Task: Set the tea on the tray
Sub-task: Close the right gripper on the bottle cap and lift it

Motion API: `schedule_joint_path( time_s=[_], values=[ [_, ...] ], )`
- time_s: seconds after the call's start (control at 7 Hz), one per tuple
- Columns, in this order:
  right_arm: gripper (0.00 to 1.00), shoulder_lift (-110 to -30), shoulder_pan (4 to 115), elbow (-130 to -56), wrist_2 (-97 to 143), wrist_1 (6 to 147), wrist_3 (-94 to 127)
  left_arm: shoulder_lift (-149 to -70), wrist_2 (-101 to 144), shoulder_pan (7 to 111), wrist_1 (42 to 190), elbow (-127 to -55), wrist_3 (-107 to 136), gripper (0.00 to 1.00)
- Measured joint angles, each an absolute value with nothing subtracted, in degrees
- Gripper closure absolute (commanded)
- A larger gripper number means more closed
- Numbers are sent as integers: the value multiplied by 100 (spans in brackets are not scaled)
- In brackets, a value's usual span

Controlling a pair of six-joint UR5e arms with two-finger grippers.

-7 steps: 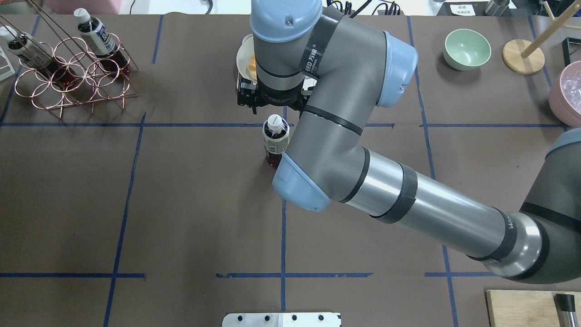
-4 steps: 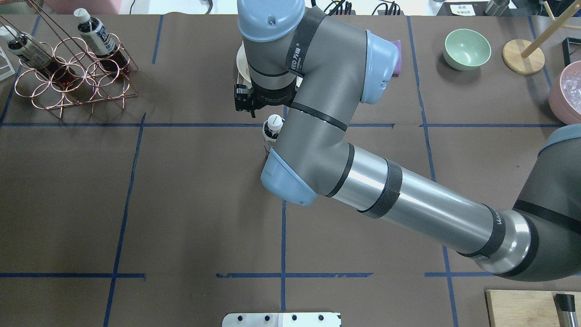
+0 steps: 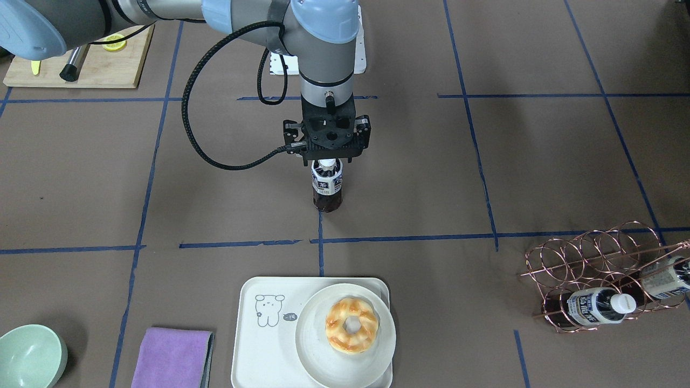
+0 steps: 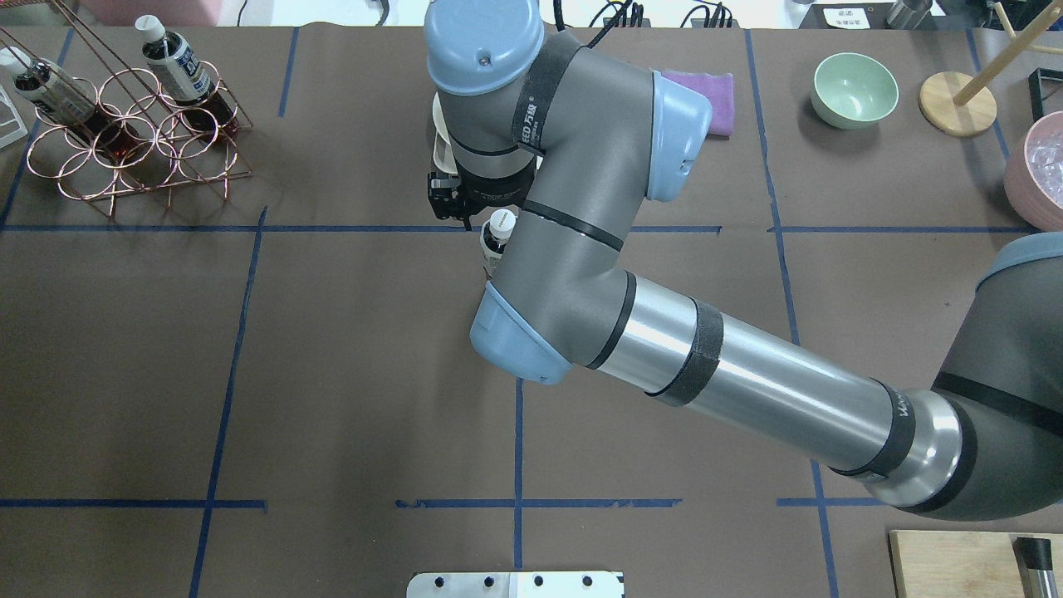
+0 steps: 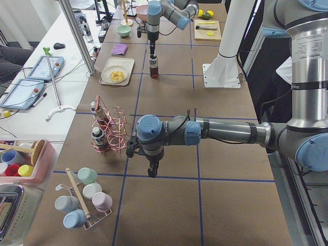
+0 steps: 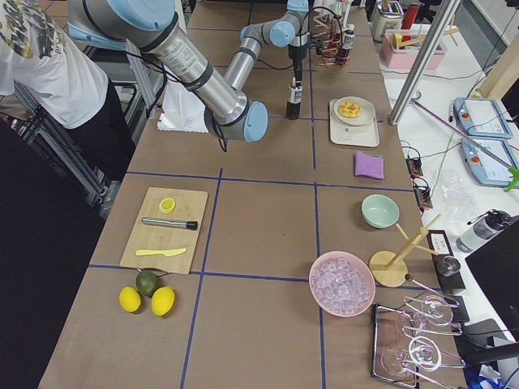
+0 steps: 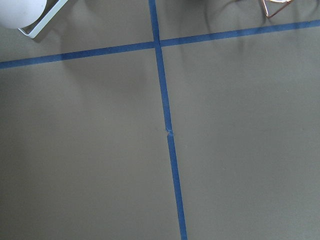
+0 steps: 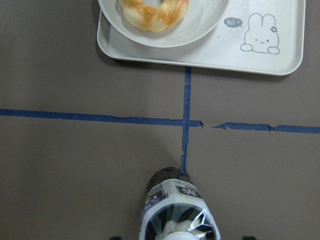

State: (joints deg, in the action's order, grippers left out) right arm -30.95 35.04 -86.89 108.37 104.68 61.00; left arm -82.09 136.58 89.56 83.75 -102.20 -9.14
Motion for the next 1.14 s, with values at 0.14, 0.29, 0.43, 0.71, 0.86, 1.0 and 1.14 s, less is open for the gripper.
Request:
schedule_joint_path(
  time_s=[0.14, 0.29, 0.43, 0.71, 0.86, 1.0, 1.14],
  values=[
    [33, -3095, 3495, -8688, 10838, 10468, 6100, -8209, 13660, 8956, 8376, -10217, -914, 0],
    [35, -3097, 3493, -8695, 10845, 10480, 6100, -8212, 13664, 8953, 8376, -10211, -914, 0],
    [46, -3096, 3490, -8708, 10851, 10507, 6100, -8218, 13666, 8952, 8376, -10208, -914, 0],
    [89, -3091, 3490, -8737, 10856, 10549, 6100, -8224, 13667, 8950, 8376, -10205, -914, 0],
    [97, -3083, 3491, -8752, 10864, 10571, 6100, -8229, 13667, 8950, 8376, -10204, -914, 0],
    [100, -3073, 3497, -8760, 10872, 10583, 6100, -8232, 13667, 8952, 8376, -10204, -912, 0],
    [100, -3055, 3525, -8767, 10867, 10597, 6100, -8234, 13667, 8955, 8376, -10205, -908, 0]
  ],
)
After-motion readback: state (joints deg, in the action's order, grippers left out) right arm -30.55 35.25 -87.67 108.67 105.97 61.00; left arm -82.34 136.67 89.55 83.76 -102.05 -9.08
